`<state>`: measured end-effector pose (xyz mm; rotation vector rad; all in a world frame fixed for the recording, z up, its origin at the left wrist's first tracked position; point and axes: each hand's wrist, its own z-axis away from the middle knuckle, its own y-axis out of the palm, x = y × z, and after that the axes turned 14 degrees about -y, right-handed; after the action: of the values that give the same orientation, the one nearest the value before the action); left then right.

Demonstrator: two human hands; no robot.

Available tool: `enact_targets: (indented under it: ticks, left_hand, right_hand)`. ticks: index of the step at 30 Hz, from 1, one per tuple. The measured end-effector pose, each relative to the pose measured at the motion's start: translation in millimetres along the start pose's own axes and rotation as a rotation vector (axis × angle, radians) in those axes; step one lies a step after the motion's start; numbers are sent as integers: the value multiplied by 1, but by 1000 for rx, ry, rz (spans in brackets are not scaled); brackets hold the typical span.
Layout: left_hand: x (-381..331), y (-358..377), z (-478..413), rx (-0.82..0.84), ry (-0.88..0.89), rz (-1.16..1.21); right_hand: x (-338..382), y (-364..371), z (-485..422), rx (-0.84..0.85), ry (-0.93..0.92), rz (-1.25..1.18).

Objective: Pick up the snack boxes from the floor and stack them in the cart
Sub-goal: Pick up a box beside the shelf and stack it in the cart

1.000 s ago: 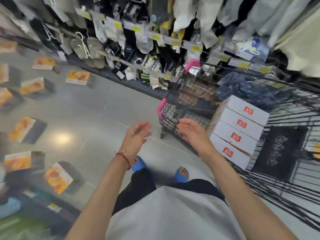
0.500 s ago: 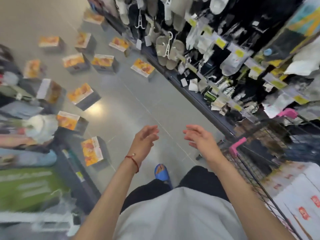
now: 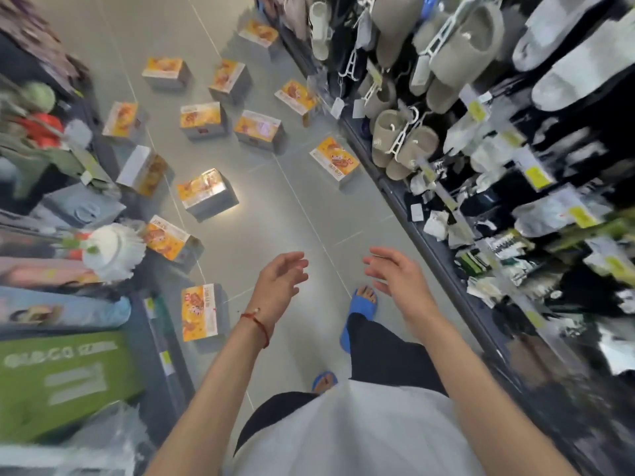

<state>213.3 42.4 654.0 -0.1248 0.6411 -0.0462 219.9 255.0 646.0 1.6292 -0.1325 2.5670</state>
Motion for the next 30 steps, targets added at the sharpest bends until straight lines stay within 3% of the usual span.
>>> enact_targets:
  ticks: [7, 13, 30]
  left_hand:
    - [-97, 30, -61, -52, -5, 61]
    - [-165, 37, -112, -41, -32, 87]
    - [-364, -34, -371, 91, -147, -96]
  right_hand:
    - [60, -6, -114, 119, 8, 61]
    - [97, 1, -197, 110, 40, 76]
    - [146, 125, -426, -141, 193, 79]
